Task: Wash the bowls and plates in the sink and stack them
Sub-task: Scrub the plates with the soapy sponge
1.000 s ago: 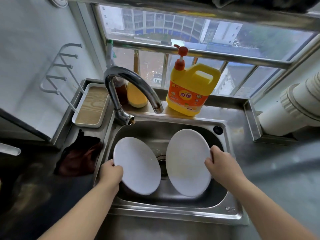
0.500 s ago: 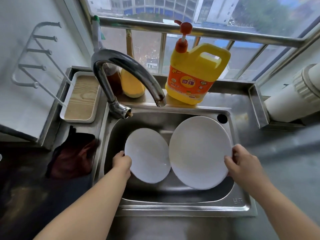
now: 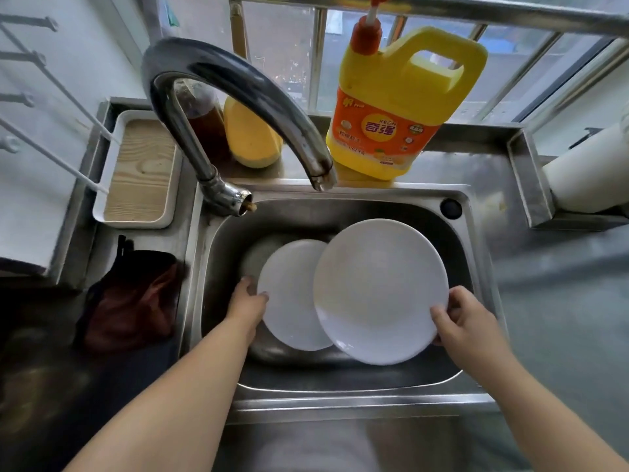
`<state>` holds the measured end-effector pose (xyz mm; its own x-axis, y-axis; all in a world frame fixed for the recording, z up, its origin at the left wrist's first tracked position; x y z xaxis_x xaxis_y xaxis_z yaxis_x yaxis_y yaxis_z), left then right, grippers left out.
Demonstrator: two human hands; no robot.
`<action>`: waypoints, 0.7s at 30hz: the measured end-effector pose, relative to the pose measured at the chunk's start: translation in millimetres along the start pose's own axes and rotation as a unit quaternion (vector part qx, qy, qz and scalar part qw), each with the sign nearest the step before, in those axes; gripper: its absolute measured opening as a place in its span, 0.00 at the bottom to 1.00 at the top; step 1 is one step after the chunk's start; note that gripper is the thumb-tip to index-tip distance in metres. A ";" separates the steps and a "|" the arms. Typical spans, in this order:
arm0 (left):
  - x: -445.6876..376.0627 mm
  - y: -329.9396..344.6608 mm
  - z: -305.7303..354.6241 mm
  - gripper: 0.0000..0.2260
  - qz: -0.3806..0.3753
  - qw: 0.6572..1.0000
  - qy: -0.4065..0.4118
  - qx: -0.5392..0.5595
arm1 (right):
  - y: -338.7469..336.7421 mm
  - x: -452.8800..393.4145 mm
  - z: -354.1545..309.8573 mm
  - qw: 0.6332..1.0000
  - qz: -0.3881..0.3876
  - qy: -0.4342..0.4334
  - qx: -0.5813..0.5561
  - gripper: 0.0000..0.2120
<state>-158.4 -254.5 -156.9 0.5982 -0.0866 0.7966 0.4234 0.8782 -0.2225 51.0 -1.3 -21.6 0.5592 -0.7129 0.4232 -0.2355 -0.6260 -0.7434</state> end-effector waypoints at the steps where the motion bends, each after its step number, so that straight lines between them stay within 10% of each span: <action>1: -0.2 0.8 -0.5 0.26 -0.008 1.000 -0.004 -0.014 | 4.8 -1.7 2.5 1.000 -0.010 0.014 -0.015 0.04; 11: 34.5 11.9 1.2 0.09 -0.089 0.994 -0.007 -0.057 | 68.0 -21.0 16.5 0.965 -0.102 0.148 -0.193 0.07; 21: -19.4 -23.6 -27.0 0.12 0.032 0.989 -0.041 -0.141 | 145.8 -39.4 9.3 0.930 -0.188 0.185 -0.255 0.06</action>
<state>-161.6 -286.3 -182.3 0.5782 0.0142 0.8158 0.5662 0.7129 -0.4137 2.1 -61.5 -151.5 0.3897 -0.4139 0.8227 -0.4781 -0.8544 -0.2034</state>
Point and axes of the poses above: each hand's wrist, its own x-axis away from the middle knuckle, its own y-axis out of the palm, z = x × y, the point moved 6 cm from there along -x, towards the middle knuckle, and after that the axes turned 1 degree about x, right-handed, at the moved point
